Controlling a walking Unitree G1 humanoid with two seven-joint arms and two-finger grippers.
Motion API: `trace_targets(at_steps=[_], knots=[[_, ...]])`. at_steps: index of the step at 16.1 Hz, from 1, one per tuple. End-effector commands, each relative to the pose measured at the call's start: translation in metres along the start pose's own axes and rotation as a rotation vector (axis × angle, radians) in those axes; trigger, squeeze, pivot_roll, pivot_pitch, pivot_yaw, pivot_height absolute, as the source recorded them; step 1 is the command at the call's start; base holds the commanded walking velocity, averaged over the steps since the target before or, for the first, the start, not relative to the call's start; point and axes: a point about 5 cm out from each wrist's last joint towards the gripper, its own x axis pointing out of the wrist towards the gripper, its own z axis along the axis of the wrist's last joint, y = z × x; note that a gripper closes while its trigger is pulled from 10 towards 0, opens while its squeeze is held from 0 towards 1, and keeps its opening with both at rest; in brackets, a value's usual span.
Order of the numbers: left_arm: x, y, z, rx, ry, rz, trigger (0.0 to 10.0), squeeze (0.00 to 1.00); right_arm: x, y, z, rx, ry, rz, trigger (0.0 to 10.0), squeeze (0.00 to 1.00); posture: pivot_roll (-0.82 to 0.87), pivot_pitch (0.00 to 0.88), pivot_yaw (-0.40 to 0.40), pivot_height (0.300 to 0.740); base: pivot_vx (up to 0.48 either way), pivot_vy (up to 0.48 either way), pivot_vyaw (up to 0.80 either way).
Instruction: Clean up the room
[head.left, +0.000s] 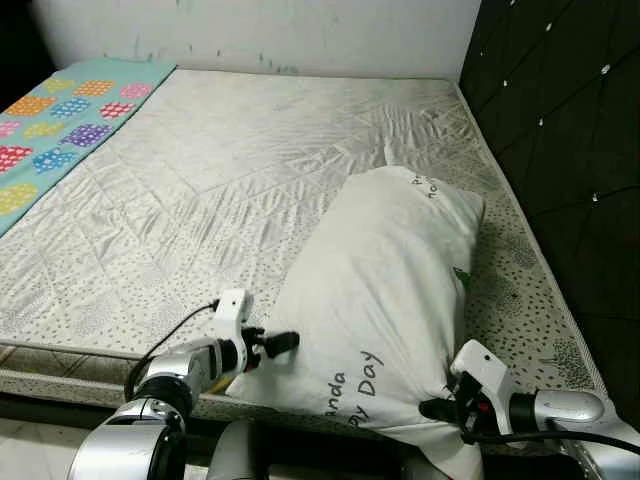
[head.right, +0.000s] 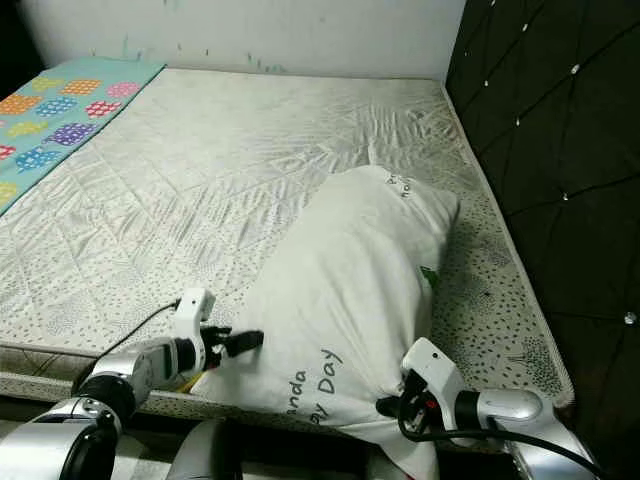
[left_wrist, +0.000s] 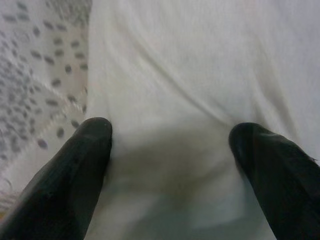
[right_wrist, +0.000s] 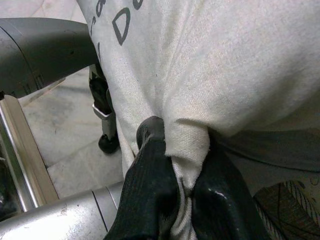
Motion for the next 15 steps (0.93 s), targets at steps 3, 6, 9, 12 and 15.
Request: trace_targets(at_steps=[3, 6, 9, 12, 15], knots=[[0.003, -0.005, -0.018, 0.007, 0.104, -0.039, 10.0, 0.00, 0.005, 0.009, 0.004, -0.026, -0.021, 0.053, 0.0, 0.00, -0.23, 0.000, 0.022, 0.617, 0.000, 0.000, 0.00], [0.017, -0.024, -0.022, 0.076, 0.147, -0.113, 10.0, 0.00, 0.002, 0.010, 0.007, -0.032, -0.032, 0.038, 0.0, 0.00, -0.27, 0.000, 0.030, 0.617, 0.000, 0.000, 0.00], [0.018, -0.023, -0.020, 0.059, 0.120, -0.080, 0.0, 0.00, 0.002, 0.013, 0.007, -0.033, -0.039, 0.032, 0.0, 0.00, -0.28, 0.000, 0.037, 0.617, 0.000, 0.000, 0.00], [0.014, -0.019, -0.023, 0.047, 0.134, -0.081, 0.0, 0.00, 0.002, 0.015, 0.006, -0.029, -0.042, 0.030, 0.0, 0.00, -0.29, 0.000, 0.040, 0.617, 0.000, 0.000, 0.00], [0.010, -0.013, -0.025, 0.037, 0.136, -0.060, 0.0, 0.00, 0.002, 0.015, 0.005, -0.030, -0.038, 0.029, 0.0, 0.00, -0.29, 0.000, 0.038, 0.617, 0.000, 0.000, 0.00]])
